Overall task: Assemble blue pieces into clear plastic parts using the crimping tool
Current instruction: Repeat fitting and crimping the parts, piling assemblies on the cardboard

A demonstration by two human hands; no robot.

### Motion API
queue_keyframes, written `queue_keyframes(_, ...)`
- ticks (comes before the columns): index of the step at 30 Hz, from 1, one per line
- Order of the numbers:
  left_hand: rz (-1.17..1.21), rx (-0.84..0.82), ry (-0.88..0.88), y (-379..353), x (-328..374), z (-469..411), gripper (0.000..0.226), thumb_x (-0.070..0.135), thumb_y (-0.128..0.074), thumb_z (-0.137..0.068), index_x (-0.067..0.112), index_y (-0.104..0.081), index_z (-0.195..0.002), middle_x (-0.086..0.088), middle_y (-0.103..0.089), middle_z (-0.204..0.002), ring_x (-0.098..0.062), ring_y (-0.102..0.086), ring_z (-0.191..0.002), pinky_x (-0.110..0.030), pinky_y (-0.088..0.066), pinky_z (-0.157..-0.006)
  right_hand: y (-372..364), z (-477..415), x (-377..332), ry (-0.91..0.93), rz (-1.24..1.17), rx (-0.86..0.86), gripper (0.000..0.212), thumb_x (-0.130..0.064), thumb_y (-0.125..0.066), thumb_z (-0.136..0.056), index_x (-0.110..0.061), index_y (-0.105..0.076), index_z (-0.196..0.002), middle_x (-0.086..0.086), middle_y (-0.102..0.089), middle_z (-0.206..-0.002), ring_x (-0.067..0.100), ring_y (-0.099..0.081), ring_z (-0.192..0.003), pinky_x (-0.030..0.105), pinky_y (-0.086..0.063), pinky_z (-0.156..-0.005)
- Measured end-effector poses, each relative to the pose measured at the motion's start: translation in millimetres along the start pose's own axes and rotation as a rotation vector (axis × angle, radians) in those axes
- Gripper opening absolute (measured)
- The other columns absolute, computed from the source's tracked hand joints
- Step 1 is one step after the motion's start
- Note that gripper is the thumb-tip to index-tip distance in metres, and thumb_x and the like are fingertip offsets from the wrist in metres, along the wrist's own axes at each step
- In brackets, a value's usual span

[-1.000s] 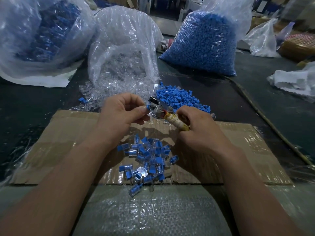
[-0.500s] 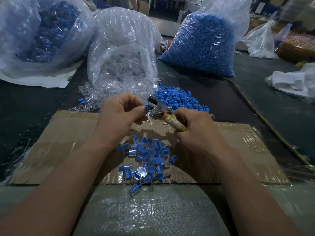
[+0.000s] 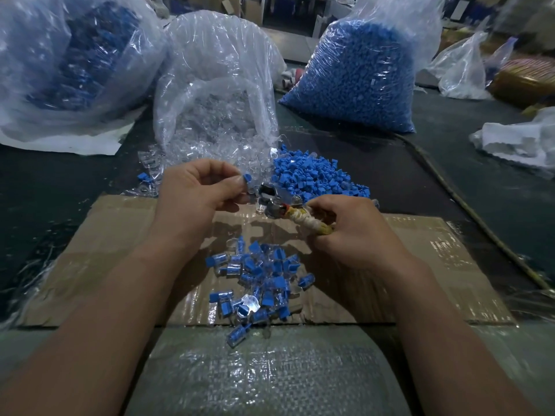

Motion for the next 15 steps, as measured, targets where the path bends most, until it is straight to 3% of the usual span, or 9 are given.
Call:
queue_keyframes(2, 0.059, -0.049, 0.055, 2, 0, 2, 0.008, 0.005, -0.066, -0.073, 0.013, -0.068, -0.074, -0.004, -0.070, -0.067, -0.013, -0.065, -0.056, -0.017, -0.050, -0.049, -1, 1, 2, -0.026, 0.021, -0.045, 0.045, -0.016, -0.071, -0.071, -0.025, -0.062, -0.114, -0.007, -0.061, -0.095, 0.010, -0.054, -0.089, 0.030, -0.045, -0.077)
queue_keyframes(6, -0.021, -0.309, 0.176, -2, 1, 3, 0.009, 0.014, -0.067, -0.061, 0.018, -0.072, -0.066, -0.006, -0.070, -0.067, -0.011, -0.058, -0.047, -0.019, -0.043, -0.043, -3, 1, 5, -0.045, 0.064, -0.097, 0.051, -0.019, -0.074, -0.069, -0.029, -0.060, -0.118, -0.010, -0.058, -0.095, 0.010, -0.052, -0.090, 0.027, -0.042, -0.074)
queue_keyframes(10, -0.055, -0.566, 0.240, -11, 0, 8, 0.013, 0.014, -0.071, -0.054, 0.010, -0.072, -0.066, -0.009, -0.069, -0.064, -0.008, -0.054, -0.041, -0.015, -0.043, -0.038, -4, 1, 8, -0.063, 0.030, -0.139, 0.059, -0.036, -0.081, -0.062, -0.029, -0.059, -0.116, -0.011, -0.060, -0.101, 0.010, -0.053, -0.094, 0.034, -0.046, -0.082)
queue_keyframes(12, -0.083, -0.651, 0.232, -13, 0, 9, 0.021, 0.020, -0.074, -0.049, 0.010, -0.073, -0.067, -0.008, -0.068, -0.063, -0.011, -0.055, -0.047, -0.018, -0.043, -0.042, -4, 1, 9, -0.061, 0.037, -0.142, 0.063, -0.041, -0.082, -0.058, -0.028, -0.059, -0.116, -0.012, -0.056, -0.099, 0.010, -0.052, -0.094, 0.033, -0.044, -0.082)
queue_keyframes(15, -0.177, -0.679, 0.207, -14, -2, 9, 0.029, 0.029, -0.077, -0.043, 0.014, -0.074, -0.067, -0.009, -0.068, -0.066, -0.026, -0.055, -0.066, -0.030, -0.042, -0.060, -6, -1, 12, -0.066, 0.045, -0.141, 0.073, -0.045, -0.082, -0.056, -0.028, -0.055, -0.121, -0.012, -0.052, -0.103, 0.009, -0.049, -0.097, 0.030, -0.041, -0.080)
Point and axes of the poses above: each hand's wrist, its own z-axis away from the middle knuckle, its own y-axis out of the back of the hand, x = y × z, the point moved 4 cm from there along -z, towards the middle knuckle
